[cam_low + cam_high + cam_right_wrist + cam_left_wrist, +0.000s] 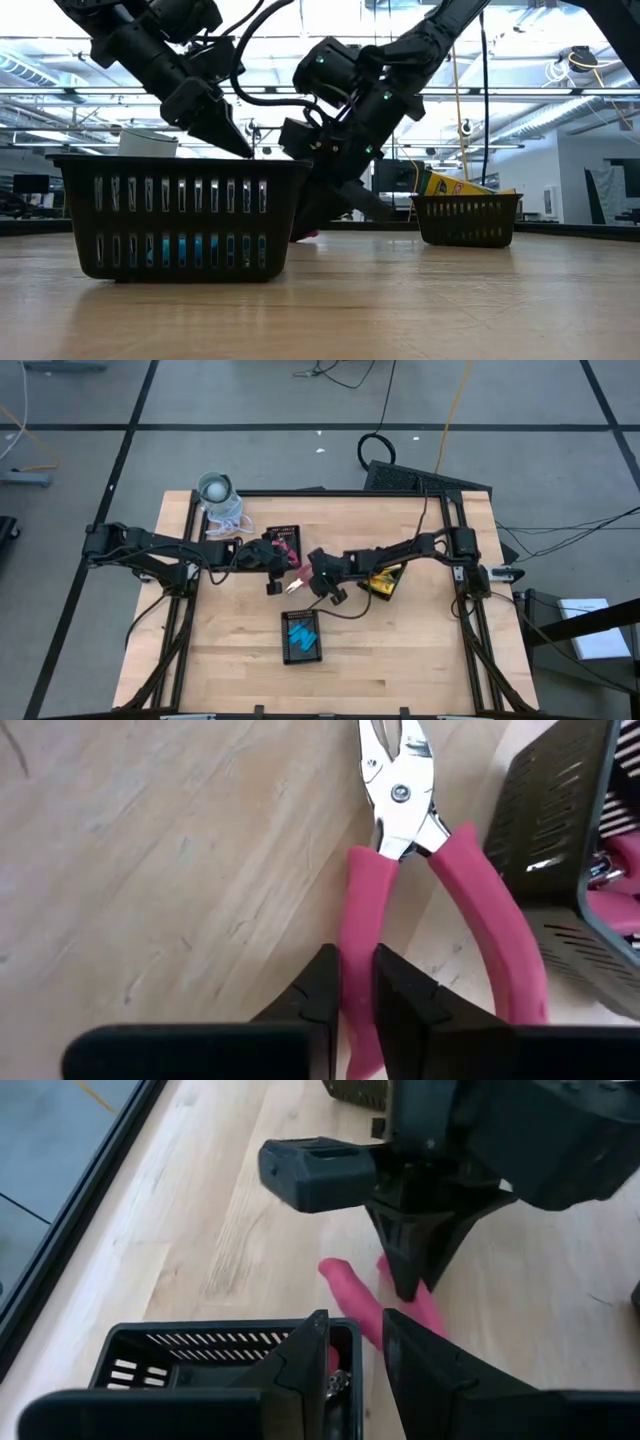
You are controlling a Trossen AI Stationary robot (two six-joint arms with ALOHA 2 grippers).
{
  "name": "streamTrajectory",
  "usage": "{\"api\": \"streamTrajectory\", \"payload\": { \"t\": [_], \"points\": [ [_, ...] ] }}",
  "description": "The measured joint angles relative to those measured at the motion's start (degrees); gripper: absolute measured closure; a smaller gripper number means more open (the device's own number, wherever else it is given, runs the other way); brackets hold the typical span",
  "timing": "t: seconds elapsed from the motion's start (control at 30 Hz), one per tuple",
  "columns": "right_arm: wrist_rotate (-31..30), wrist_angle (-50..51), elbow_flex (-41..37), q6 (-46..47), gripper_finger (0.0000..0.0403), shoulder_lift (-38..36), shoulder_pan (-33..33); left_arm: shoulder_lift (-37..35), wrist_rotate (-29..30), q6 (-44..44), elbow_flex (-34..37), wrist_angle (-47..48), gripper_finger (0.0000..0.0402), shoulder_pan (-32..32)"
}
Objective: Pick & Place School Supplies
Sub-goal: Put the pink puncher into the top left black basket
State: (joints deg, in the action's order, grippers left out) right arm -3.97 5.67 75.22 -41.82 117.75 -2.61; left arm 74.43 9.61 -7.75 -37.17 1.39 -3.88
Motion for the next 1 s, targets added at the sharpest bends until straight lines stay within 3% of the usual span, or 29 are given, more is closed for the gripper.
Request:
{"api": "streamTrajectory", "payload": {
  "t": [0.27, 0.53, 0.77, 1.0],
  "points": [
    [-9.57, 3.24, -0.27, 1.85, 0.0375, -2.88, 6.26, -0.02, 0.00, -0.75, 0.00, -0.84, 0.0300, 0.08],
    [-18.71, 5.32, -0.22, 3.39, 0.0378, -7.08, 10.13, -4.77, -0.32, -2.81, 0.11, -1.24, 0.0300, 0.37],
    [-24.61, 5.40, 0.18, -0.54, 0.0379, -9.16, 7.94, -10.28, -5.64, -1.83, 0.02, -2.48, 0.0300, 0.37],
    [-26.17, 4.45, 3.29, -4.86, 0.0380, -8.58, 4.33, -10.34, -9.11, 3.61, 0.02, -4.49, 0.0300, -3.09]
  ]
}}
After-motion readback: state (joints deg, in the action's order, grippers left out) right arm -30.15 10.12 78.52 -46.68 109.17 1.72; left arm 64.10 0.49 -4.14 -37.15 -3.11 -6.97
